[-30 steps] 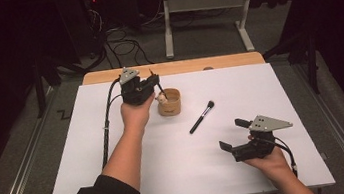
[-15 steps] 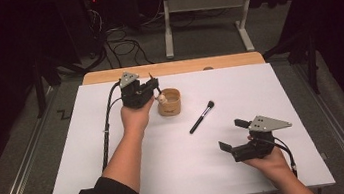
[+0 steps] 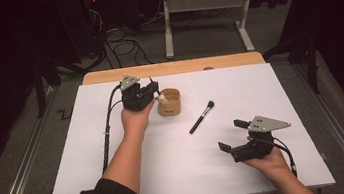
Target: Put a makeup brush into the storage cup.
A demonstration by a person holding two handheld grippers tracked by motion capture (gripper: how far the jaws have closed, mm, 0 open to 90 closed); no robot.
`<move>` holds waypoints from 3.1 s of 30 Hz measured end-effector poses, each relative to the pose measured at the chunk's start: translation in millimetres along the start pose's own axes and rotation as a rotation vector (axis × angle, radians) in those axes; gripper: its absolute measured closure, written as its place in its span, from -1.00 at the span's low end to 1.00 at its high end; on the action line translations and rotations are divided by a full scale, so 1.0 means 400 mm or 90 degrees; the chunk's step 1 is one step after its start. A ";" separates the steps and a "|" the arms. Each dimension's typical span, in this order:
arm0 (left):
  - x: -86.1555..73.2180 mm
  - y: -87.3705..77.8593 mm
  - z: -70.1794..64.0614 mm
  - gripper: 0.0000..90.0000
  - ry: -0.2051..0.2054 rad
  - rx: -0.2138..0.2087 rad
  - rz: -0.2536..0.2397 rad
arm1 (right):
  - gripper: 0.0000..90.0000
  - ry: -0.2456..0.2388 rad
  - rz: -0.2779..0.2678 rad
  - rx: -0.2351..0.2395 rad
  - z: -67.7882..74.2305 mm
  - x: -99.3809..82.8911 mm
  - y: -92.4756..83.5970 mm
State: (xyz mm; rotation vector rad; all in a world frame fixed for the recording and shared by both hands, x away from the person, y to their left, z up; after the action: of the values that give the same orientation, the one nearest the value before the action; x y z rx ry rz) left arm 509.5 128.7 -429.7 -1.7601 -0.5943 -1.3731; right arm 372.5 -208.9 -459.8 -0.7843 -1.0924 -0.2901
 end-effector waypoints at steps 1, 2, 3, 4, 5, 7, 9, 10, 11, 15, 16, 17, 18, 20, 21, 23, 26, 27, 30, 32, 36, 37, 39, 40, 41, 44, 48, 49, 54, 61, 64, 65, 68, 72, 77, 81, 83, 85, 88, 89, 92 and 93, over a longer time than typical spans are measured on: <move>0.000 0.000 0.000 0.83 0.000 0.000 0.000 | -0.96 0.000 0.000 0.000 0.000 0.000 0.000; 0.001 -0.001 -0.003 0.76 0.005 -0.009 -0.005 | -0.96 0.001 0.001 0.000 0.000 0.000 0.000; 0.001 -0.001 -0.003 0.63 0.005 -0.009 -0.005 | -0.96 0.001 0.001 0.000 0.000 0.000 0.000; 0.003 -0.003 -0.004 0.41 0.006 -0.017 -0.010 | -0.96 0.000 0.002 0.000 0.000 0.000 0.001; 0.003 -0.003 -0.004 0.27 0.006 -0.017 -0.010 | -0.96 0.000 0.002 0.000 0.000 0.000 0.001; 0.005 -0.005 -0.006 -0.02 0.012 -0.005 -0.006 | -0.96 -0.002 0.003 0.000 0.000 -0.001 0.001; 0.006 -0.008 -0.006 -0.25 0.014 0.005 0.004 | -0.97 -0.002 0.004 -0.001 0.000 -0.001 0.002; 0.006 -0.014 -0.005 -0.31 0.013 0.009 0.011 | -0.96 -0.002 0.005 0.000 0.001 -0.001 0.002; 0.006 -0.014 -0.005 -0.37 0.013 0.009 0.011 | -0.96 -0.002 0.005 0.000 0.001 -0.001 0.002; 0.002 -0.036 -0.007 -0.54 0.012 0.014 0.003 | -0.97 -0.004 0.004 0.000 0.002 -0.001 0.002; -0.001 -0.044 -0.008 -0.58 0.013 0.015 0.003 | -0.97 -0.004 0.003 -0.003 0.001 -0.001 0.002; -0.004 -0.050 -0.008 -0.58 0.014 0.015 0.003 | -0.97 -0.004 0.003 -0.003 0.001 -0.001 0.002; -0.008 -0.060 -0.009 -0.62 0.017 0.016 0.007 | -0.97 -0.005 0.001 -0.004 0.000 0.000 0.001; -0.013 -0.075 -0.010 -0.64 0.018 0.014 0.001 | -0.98 -0.006 -0.002 -0.006 0.001 0.001 0.000; -0.013 -0.075 -0.010 -0.64 0.018 0.014 0.001 | -0.98 -0.007 -0.002 -0.007 0.001 0.001 0.000; -0.018 -0.089 -0.013 -0.68 0.022 0.016 -0.003 | -0.99 -0.006 -0.002 -0.008 0.001 0.001 0.000; -0.027 -0.110 -0.018 -0.84 0.033 0.017 0.014 | -0.99 0.000 -0.005 -0.011 0.001 0.002 -0.001; -0.027 -0.110 -0.018 -0.87 0.033 0.017 0.014 | -0.99 0.000 -0.005 -0.011 0.001 0.002 -0.001; -0.037 -0.129 -0.030 -0.94 0.039 0.017 0.018 | -1.00 -0.001 -0.006 -0.016 0.000 0.002 -0.003; -0.043 -0.139 -0.037 -0.99 0.044 0.015 0.022 | -1.00 0.000 -0.006 -0.016 0.000 0.002 -0.003; -0.055 -0.162 -0.048 -0.99 0.046 0.008 0.020 | -1.00 -0.003 -0.005 -0.016 0.000 0.002 -0.002; -0.055 -0.162 -0.048 -0.99 0.046 0.008 0.020 | -1.00 -0.003 -0.005 -0.016 0.000 0.002 -0.002; -0.062 -0.175 -0.050 -0.99 0.044 0.005 0.019 | -1.00 0.000 -0.007 -0.017 0.001 0.002 -0.002; -0.068 -0.187 -0.050 -0.99 0.043 0.012 0.020 | -1.00 0.001 -0.007 -0.017 0.001 0.002 -0.002; -0.068 -0.187 -0.050 -0.99 0.043 0.012 0.020 | -1.00 -0.003 -0.007 -0.017 0.000 0.002 -0.002; -0.078 -0.215 -0.049 -0.99 0.043 0.016 0.024 | -1.00 -0.006 -0.005 -0.018 -0.002 0.002 -0.001; -0.088 -0.248 -0.056 -0.99 0.051 0.021 0.024 | -1.00 -0.005 -0.004 -0.019 -0.002 0.001 -0.001; -0.088 -0.248 -0.056 -0.99 0.051 0.021 0.024 | -1.00 -0.005 -0.004 -0.019 -0.002 0.001 -0.001; -0.111 -0.293 -0.090 -0.99 0.065 -0.002 0.031 | -1.00 -0.002 -0.004 -0.022 -0.004 0.001 -0.001; -0.148 -0.329 -0.113 -0.99 0.057 -0.021 0.032 | -1.00 -0.002 -0.005 -0.028 -0.007 0.002 -0.003; -0.178 -0.343 -0.122 -0.99 0.068 -0.024 0.036 | -1.00 0.001 -0.008 -0.034 -0.011 0.004 -0.008; -0.178 -0.343 -0.122 -0.99 0.068 -0.024 0.036 | -1.00 0.001 -0.008 -0.034 -0.011 0.004 -0.008; -0.194 -0.346 -0.134 -0.99 0.096 -0.028 0.049 | -1.00 -0.004 -0.015 -0.046 -0.016 0.006 -0.018; -0.195 -0.353 -0.141 -0.99 0.106 -0.032 0.047 | -1.00 -0.006 -0.029 -0.060 -0.024 0.011 -0.032; -0.200 -0.357 -0.138 -0.99 0.109 -0.032 0.049 | -1.00 -0.008 -0.035 -0.080 -0.032 0.010 -0.055; -0.200 -0.361 -0.137 -0.99 0.102 -0.035 0.038 | -1.00 0.004 -0.046 -0.093 -0.055 0.003 -0.077; -0.198 -0.363 -0.138 -0.99 0.110 -0.036 0.038 | -1.00 0.014 -0.052 -0.107 -0.070 0.001 -0.091; -0.195 -0.364 -0.141 -0.99 0.109 -0.042 0.037 | -1.00 0.017 -0.054 -0.109 -0.073 0.000 -0.095; -0.189 -0.359 -0.149 -0.98 0.121 -0.044 0.040 | -1.00 0.013 -0.054 -0.118 -0.083 -0.003 -0.106; -0.189 -0.359 -0.149 -0.98 0.121 -0.044 0.040 | -1.00 0.013 -0.054 -0.118 -0.083 -0.003 -0.106; -0.195 -0.346 -0.151 -0.96 0.130 -0.040 0.066 | -1.00 0.020 -0.051 -0.121 -0.092 -0.008 -0.108; -0.195 -0.346 -0.151 -0.96 0.130 -0.040 0.066 | -1.00 0.020 -0.051 -0.121 -0.092 -0.008 -0.108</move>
State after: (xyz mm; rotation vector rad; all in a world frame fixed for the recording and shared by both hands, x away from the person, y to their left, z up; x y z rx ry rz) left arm 345.8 165.9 -456.1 -1.6505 -0.3471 -1.4893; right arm 371.4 -265.1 -452.9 -0.9037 -1.0784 -0.4780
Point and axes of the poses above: each handheld gripper's, and its own axes: y roughly forward along the jaws, x roughly out of its top, z roughly to its left, the point moved 2 cm from there along y, roughly forward along the jaws, and after that the axes turned 10 degrees about y, right-handed, at the moved point
